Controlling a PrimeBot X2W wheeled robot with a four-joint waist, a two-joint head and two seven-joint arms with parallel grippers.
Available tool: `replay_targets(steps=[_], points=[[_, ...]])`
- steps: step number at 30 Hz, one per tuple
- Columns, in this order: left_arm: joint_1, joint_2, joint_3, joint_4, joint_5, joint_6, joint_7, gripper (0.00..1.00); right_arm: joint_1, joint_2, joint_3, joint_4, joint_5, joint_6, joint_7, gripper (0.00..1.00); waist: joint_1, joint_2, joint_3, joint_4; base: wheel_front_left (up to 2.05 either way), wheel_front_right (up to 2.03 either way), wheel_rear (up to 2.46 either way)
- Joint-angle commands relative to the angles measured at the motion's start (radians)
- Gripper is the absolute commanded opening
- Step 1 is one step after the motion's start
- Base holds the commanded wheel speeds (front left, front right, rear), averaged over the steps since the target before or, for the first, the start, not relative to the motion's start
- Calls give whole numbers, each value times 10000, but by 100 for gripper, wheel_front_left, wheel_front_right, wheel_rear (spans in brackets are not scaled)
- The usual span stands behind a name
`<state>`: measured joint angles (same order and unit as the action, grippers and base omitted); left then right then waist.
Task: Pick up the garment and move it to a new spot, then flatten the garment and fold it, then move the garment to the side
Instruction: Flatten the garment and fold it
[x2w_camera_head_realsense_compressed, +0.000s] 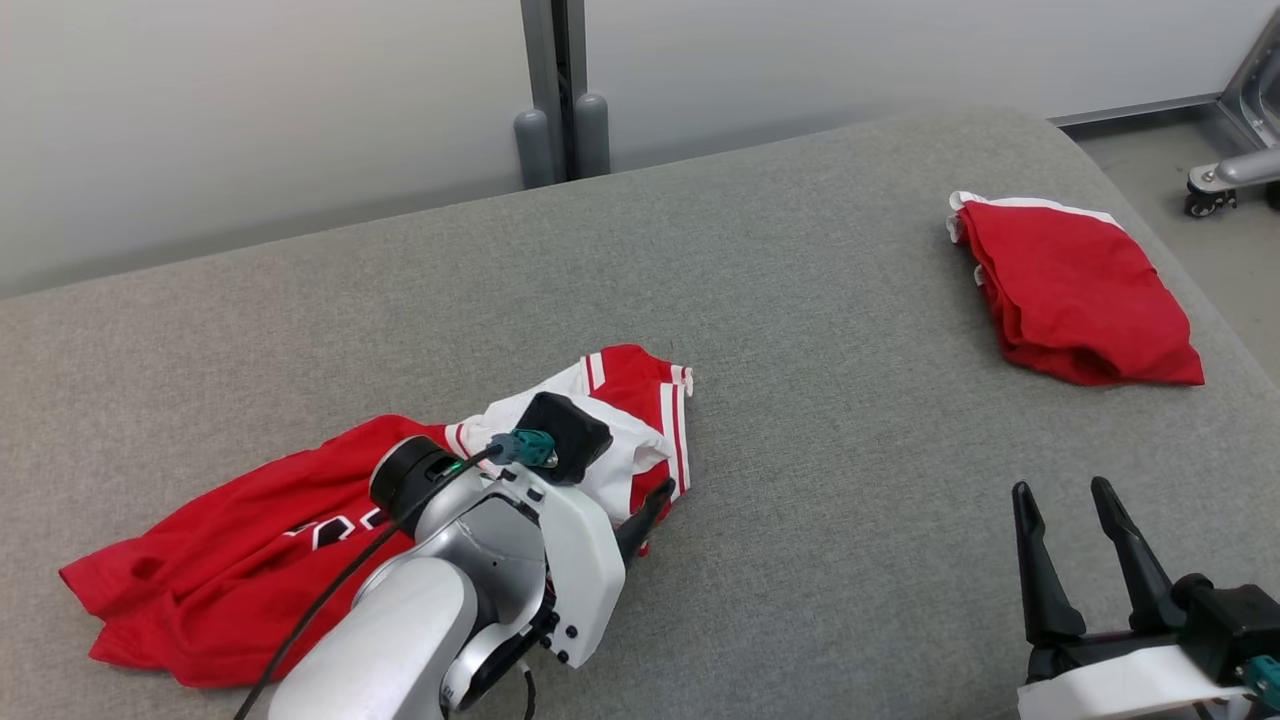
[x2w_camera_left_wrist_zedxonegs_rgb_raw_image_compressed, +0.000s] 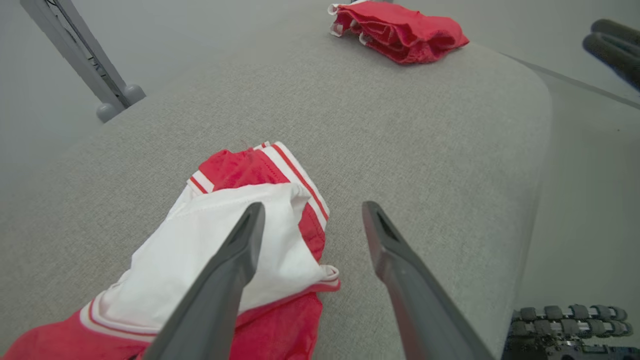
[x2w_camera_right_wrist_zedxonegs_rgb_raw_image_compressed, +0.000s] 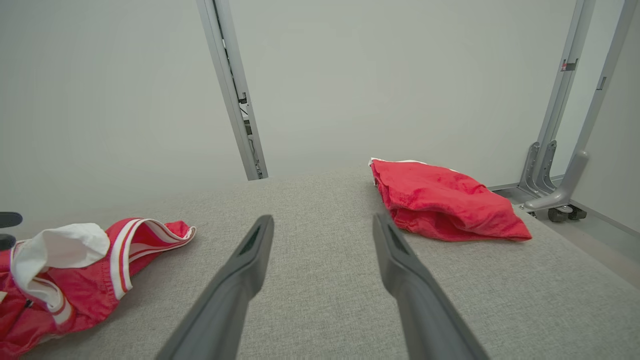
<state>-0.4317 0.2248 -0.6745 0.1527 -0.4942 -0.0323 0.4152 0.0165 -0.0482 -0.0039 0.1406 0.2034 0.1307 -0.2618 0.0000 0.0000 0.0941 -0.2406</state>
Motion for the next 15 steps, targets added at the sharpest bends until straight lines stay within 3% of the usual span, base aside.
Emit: replay_targets(steps=[1, 12, 13, 14, 15], points=[[-225, 73, -97, 172, 185, 59, 81, 100, 59, -49, 14, -13, 77, 0, -45, 100, 0, 0, 28, -22, 0, 0, 0], [-972, -256, -656, 2014, 1156, 507, -24, 100, -127, -49, 261, 102, 290, 2, -47, 100, 0, 0, 123, -217, 0, 0, 0], [-1008, -256, -665, 2175, 1192, 556, -94, 95, -134, -49, 274, 131, 325, 2, -45, 100, 0, 0, 111, -258, 0, 0, 0], [-1057, -282, -646, 2303, 1228, 615, -191, 38, -134, -52, 263, 144, 359, 0, -47, 100, 0, 0, 102, -291, 0, 0, 0], [-1085, -316, -637, 2398, 1223, 605, -308, 0, -123, -52, 238, 148, 373, 2, -47, 100, 0, 0, 97, -314, 0, 0, 0]])
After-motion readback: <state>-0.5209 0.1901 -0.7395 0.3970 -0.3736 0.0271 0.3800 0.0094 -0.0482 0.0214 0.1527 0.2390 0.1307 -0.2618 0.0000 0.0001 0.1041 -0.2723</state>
